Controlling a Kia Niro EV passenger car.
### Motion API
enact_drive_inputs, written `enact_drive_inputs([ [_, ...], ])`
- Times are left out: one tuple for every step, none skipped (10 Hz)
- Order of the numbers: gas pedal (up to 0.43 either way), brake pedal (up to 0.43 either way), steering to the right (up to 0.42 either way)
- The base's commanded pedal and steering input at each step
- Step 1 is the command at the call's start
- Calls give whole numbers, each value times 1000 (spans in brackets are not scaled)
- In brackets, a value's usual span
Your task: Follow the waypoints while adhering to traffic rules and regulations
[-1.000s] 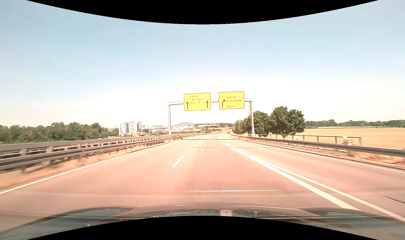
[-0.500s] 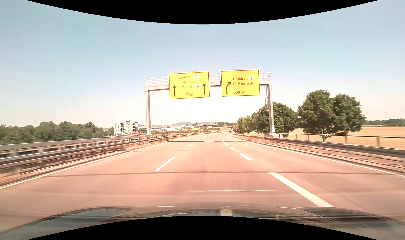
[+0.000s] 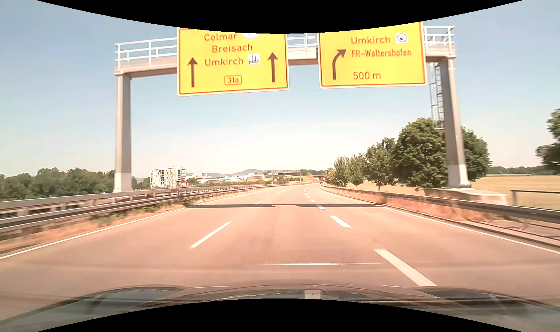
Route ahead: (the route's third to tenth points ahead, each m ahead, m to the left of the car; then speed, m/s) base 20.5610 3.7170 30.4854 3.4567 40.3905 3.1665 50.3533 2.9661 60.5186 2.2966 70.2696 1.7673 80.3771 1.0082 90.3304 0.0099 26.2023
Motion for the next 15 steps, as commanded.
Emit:
enact_drive_inputs([
  [110, 0, 3],
  [110, 0, 3],
  [110, 0, 3],
  [118, 0, 3],
  [130, 0, 3],
  [138, 0, 3],
  [138, 0, 3],
  [138, 0, 3],
  [138, 0, 4],
  [138, 0, 4],
  [138, 0, 4],
  [157, 0, 5],
  [169, 0, 6],
  [169, 0, 8],
  [177, 0, 8],
])
